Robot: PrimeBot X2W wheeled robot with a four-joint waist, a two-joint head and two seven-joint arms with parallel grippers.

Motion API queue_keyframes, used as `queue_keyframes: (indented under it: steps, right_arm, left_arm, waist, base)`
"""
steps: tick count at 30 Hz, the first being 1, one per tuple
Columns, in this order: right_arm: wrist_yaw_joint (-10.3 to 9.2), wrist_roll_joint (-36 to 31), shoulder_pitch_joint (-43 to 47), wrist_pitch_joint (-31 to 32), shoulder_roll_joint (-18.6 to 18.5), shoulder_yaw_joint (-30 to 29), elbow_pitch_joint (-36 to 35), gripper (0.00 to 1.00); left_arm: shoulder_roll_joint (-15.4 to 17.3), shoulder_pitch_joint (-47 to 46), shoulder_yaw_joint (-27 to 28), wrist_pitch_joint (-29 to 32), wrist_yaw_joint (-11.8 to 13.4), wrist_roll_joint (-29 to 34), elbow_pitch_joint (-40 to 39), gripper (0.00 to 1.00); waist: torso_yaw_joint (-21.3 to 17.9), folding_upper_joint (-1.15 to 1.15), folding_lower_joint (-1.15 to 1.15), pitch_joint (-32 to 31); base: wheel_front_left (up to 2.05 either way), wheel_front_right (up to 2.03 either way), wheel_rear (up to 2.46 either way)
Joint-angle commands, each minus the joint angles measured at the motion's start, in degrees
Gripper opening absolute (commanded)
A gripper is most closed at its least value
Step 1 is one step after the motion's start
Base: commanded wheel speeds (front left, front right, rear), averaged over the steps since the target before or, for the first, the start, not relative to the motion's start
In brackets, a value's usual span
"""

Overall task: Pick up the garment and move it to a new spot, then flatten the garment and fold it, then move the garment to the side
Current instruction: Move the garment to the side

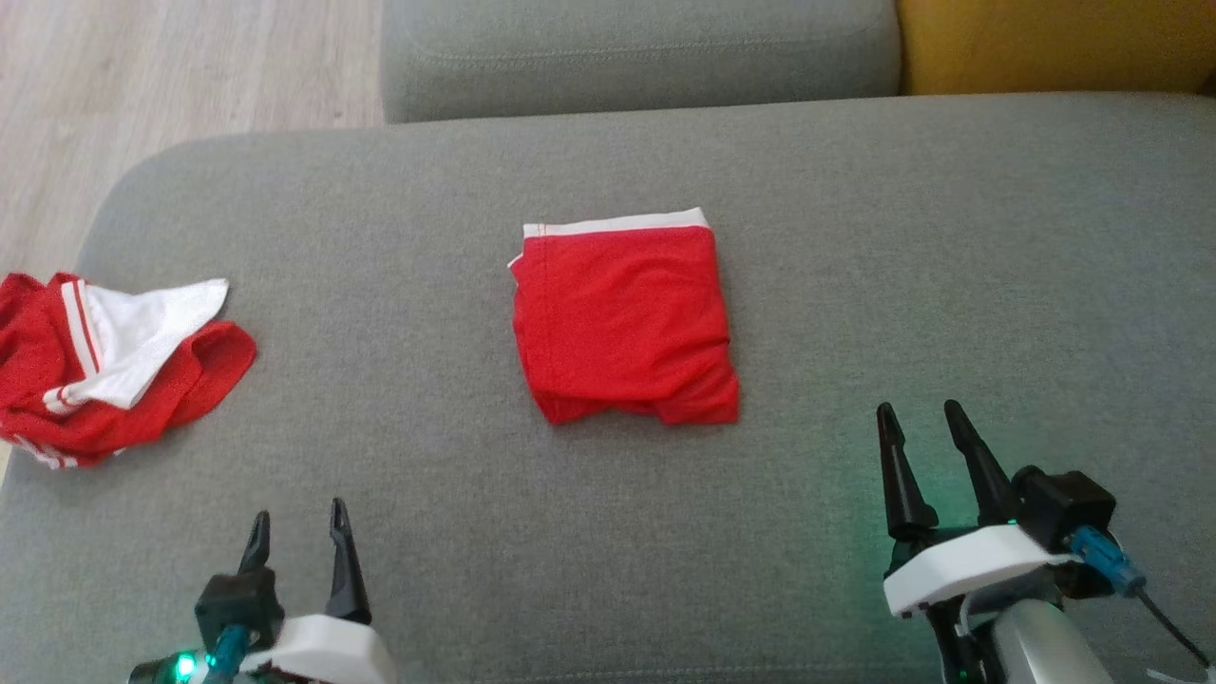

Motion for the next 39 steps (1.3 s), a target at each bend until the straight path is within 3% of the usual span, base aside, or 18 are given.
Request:
queue_keyframes:
  steps: [1,13,22,30,31,32,39]
  right_arm:
    - [0.26,0.3,-2.8,-0.7,-0.1,1.5,-1.4,1.00]
    - [0.26,0.7,-9.7,-0.7,-0.1,3.4,3.2,1.00]
    - [0.26,2.0,-23.5,-0.7,0.0,3.5,15.9,1.00]
    - [0.26,3.7,-30.0,-0.6,0.0,1.3,29.7,1.00]
    - [0.26,4.9,-30.5,-0.6,0.0,2.2,31.3,0.33]
    - [0.26,5.3,-30.7,-0.6,0.0,2.7,31.8,0.00]
    - [0.26,6.8,-31.6,-0.7,0.0,4.3,29.8,0.00]
  left_arm:
    - [0.4,-3.2,1.4,-0.3,-0.1,0.1,-2.1,1.00]
    - [0.4,-6.6,-2.7,-0.3,-0.8,-1.1,-3.2,1.00]
    - [0.4,-9.8,-7.0,-0.3,-0.7,-2.5,-3.2,1.00]
    - [0.4,-10.2,-8.9,-0.3,-0.8,-4.0,-3.7,1.00]
    - [0.4,-9.8,-9.1,-0.3,-0.8,-4.1,-3.9,1.00]
    - [0.4,-9.7,-9.2,-0.3,-0.8,-4.1,-4.0,1.00]
    - [0.4,-10.4,-9.6,-0.3,-1.3,-3.2,-3.9,1.00]
  waist:
    - [0.6,0.00,0.00,0.9]
    - [6.7,0.00,0.00,8.5]
    - [13.0,0.00,0.00,14.3]
    - [16.3,0.00,0.00,15.3]
    - [16.3,0.00,0.00,15.4]
    - [16.3,0.00,0.00,15.4]
    - [12.9,0.00,0.00,14.9]
  base:
    - [0.00,0.00,0.00]
    - [0.00,0.00,0.00]
    - [0.00,0.00,0.00]
    - [0.00,0.00,0.00]
    - [0.00,0.00,0.00]
    - [0.00,0.00,0.00]
    - [0.00,0.00,0.00]
